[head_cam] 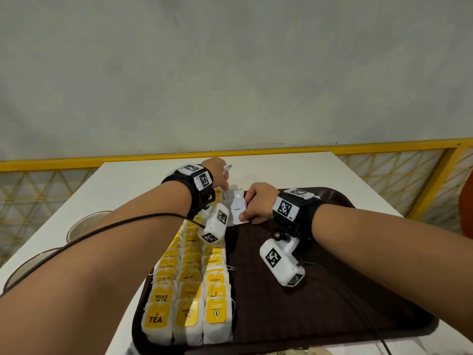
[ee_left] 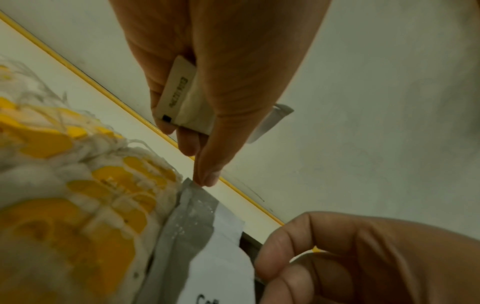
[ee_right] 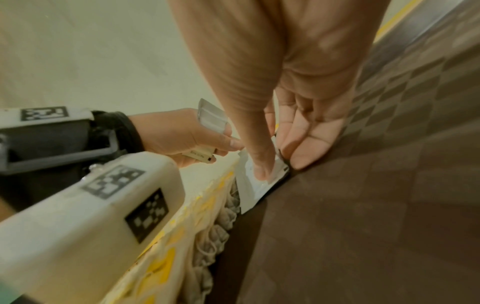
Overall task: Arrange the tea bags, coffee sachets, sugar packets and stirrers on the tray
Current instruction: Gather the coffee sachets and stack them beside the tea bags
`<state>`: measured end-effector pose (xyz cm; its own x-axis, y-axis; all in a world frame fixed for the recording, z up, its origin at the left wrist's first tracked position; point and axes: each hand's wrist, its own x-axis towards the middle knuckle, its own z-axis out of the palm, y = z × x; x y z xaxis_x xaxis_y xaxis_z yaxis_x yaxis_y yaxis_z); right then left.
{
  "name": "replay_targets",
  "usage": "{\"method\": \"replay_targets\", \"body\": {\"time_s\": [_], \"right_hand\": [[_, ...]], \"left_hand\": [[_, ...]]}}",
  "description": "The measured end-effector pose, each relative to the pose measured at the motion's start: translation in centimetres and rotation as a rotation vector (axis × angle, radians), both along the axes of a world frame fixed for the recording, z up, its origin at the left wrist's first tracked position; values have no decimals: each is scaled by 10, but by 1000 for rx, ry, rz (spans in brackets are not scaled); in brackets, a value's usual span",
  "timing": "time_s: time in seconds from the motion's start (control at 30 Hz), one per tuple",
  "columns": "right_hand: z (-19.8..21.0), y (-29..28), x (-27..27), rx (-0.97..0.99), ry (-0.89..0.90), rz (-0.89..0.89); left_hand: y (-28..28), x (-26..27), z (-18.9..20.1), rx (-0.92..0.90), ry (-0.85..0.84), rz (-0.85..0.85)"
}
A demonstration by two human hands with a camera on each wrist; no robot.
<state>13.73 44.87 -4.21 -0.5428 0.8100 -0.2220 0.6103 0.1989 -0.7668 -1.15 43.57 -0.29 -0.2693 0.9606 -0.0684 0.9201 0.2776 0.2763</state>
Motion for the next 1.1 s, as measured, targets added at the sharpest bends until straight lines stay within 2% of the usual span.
{"method": "replay_targets", "body": {"time_s": [0.47, 0.7, 1.1], "right_hand": [[-8, 6, -3, 21, 77, -63], [-7, 4, -3, 63, 28, -45], [-10, 4, -2, 43, 56, -40]], "left_hand": [[-2, -8, -8, 69, -16, 15], [-2, 0, -12, -25, 60, -104], [1, 3, -15, -16, 108, -127]]}}
